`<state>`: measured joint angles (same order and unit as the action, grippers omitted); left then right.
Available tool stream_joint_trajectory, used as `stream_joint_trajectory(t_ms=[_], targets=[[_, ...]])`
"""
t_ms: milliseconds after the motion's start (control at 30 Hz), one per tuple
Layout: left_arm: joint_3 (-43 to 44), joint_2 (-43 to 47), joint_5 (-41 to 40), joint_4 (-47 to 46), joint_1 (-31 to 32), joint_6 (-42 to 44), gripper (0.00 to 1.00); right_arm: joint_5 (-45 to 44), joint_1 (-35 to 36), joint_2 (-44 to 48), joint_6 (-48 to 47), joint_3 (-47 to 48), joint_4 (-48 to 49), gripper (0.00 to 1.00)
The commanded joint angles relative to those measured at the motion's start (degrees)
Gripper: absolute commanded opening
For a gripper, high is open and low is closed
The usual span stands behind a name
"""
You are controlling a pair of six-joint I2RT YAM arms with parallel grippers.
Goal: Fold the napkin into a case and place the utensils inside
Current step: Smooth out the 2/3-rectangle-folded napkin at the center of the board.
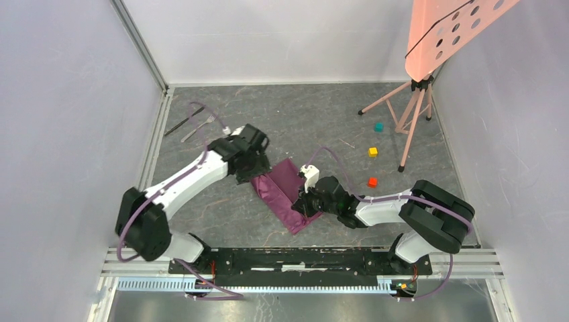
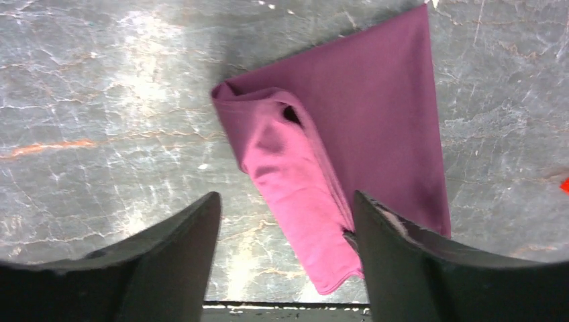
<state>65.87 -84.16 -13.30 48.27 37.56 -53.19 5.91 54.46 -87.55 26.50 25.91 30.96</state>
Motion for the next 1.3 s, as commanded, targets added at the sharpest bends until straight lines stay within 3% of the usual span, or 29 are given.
stream_joint_trajectory(t_ms=[0,167,433,1267], targets=[[-9.1,7.6,8.9,-9.5,-8.9,5.5,0.71,-1.0,-0.1,1.5,1.2,-0.7,3.0,0.0],[-13.5,8.0,18.6,-15.1,-17.3,7.3,0.47,-1.4,-0.1,2.2,1.8,-1.4,3.0,0.0],[-13.7,1.9,25.6,-21.2,-18.2,6.4,0.23,-1.0,-0.2,1.8,2.1,-0.5,2.5,0.0],[-11.2,-10.3,26.9,-25.1,-18.4,8.3,0.17,2.3,-0.8,-2.8,1.4,3.6,-1.3,0.0]])
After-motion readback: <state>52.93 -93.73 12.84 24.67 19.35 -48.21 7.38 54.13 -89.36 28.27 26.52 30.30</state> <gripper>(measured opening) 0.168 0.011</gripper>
